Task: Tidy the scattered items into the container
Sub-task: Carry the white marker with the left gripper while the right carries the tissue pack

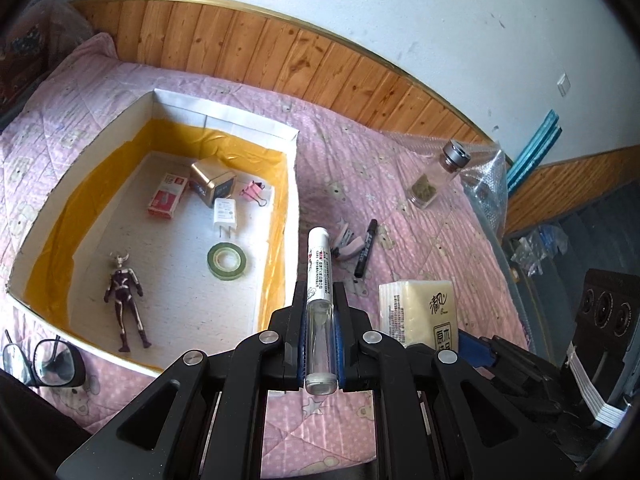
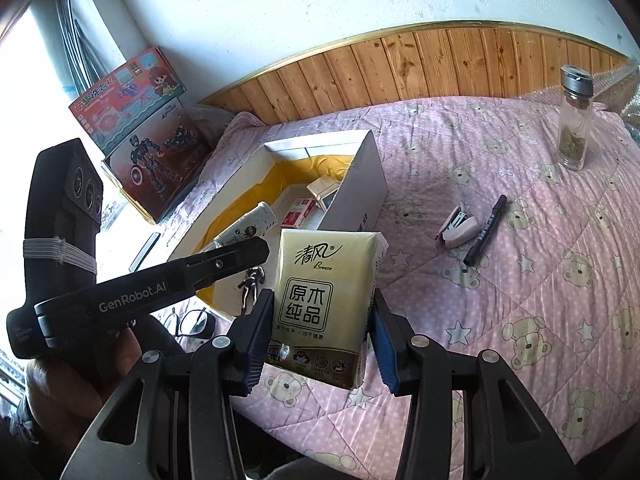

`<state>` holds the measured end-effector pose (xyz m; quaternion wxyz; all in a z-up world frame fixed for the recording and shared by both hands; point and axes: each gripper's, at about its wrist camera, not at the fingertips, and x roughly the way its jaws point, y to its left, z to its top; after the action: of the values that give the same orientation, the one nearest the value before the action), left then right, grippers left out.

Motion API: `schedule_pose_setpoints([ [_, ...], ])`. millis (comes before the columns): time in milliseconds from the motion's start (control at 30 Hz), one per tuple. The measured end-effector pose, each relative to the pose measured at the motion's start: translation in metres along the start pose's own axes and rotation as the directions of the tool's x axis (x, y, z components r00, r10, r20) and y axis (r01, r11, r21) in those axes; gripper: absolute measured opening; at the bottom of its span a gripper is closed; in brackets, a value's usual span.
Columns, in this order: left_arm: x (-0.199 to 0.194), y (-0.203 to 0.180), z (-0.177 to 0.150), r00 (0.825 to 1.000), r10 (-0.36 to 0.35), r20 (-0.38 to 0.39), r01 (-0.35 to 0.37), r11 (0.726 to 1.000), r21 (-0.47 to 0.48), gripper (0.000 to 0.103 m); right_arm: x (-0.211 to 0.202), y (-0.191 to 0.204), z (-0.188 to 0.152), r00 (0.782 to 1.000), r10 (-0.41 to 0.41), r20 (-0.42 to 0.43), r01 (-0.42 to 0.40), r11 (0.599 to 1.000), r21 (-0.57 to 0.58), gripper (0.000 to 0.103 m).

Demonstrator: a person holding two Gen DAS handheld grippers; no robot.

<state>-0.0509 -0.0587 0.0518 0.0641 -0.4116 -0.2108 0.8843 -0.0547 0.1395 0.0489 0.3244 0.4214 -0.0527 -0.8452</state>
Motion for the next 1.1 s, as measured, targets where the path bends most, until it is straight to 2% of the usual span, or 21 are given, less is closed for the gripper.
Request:
schedule_pose_setpoints([
  [733,-0.015,0.073,0.016,0.998,0.043,0.038,-0.038,0.99,-0.137,0.01,0.028,0.056,0.022,0.999,0.038,-0.028,-0.04,0.993,-0.107,0.047],
  [1100,-0.013,0.101,0.03,0.997,0.067,0.039,-0.059,0.984,-0.168,0.01,0.049,0.078,0.03,0.997,0.05,-0.055,-0.059,0.985,-0.16,0.047],
])
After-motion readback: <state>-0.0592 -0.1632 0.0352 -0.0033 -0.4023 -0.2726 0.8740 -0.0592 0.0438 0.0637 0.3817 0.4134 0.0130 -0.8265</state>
